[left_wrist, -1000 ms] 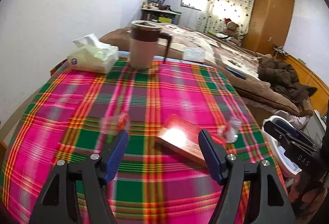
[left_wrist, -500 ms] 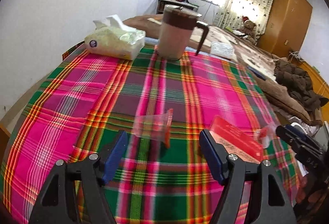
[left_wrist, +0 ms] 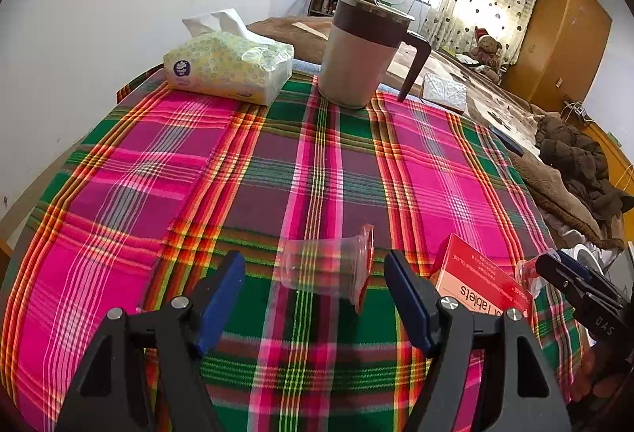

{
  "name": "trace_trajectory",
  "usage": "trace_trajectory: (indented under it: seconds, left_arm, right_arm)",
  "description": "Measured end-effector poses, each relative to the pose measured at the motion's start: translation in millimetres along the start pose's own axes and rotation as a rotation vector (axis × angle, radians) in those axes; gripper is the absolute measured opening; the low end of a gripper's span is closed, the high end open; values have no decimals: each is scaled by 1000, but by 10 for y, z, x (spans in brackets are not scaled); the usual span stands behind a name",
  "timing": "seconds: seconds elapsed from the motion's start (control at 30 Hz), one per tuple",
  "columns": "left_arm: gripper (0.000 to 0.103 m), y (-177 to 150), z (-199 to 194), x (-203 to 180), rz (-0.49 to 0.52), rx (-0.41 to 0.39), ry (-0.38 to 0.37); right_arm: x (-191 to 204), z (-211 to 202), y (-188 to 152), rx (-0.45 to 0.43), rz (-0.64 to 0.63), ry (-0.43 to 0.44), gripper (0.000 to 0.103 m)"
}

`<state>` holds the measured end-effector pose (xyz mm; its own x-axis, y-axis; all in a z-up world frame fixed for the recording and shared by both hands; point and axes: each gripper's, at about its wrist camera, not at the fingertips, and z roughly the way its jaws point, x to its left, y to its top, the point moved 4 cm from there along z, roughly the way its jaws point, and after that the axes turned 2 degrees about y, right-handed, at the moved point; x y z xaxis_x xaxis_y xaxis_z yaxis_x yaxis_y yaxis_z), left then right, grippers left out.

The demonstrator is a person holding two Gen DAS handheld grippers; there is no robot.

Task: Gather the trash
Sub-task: 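Grasp a clear plastic cup with the left tool while the right tool grasps another, then lift both clear cups and carry them toward the bin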

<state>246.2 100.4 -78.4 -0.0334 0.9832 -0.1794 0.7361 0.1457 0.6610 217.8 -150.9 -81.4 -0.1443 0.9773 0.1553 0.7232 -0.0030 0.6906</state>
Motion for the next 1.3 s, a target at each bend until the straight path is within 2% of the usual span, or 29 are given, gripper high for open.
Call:
trace_trajectory:
  seconds: [0.1, 0.17, 0.23, 0.33, 0.37, 0.53, 0.93, 1.3]
  left_arm:
    - [74, 6, 36, -17, 5, 6, -7]
    - [73, 7, 57, -38, 11, 12, -17]
    - [71, 4, 63, -55, 17, 13, -16]
    - [61, 7, 61, -65, 21, 12, -15]
    - [54, 7, 68, -62, 21, 14, -14]
    - [44, 3, 73, -65, 24, 16, -22]
    - [43, 1, -24, -143, 40, -8, -31]
    - [43, -24, -264, -417, 87, -42, -62]
  right_arm:
    - [-9, 27, 0, 5, 4, 1, 59]
    - [-3, 47, -1, 10, 0, 0, 52]
    - [0, 54, -3, 11, -2, 1, 51]
    - [1, 66, -1, 12, -2, 2, 42]
    - [4, 72, -5, 15, -3, 5, 39]
    - [18, 60, -4, 6, -9, 2, 33]
    - [4, -11, -4, -25, -6, -3, 33]
    - [-41, -237, 15, -76, 4, 6, 33]
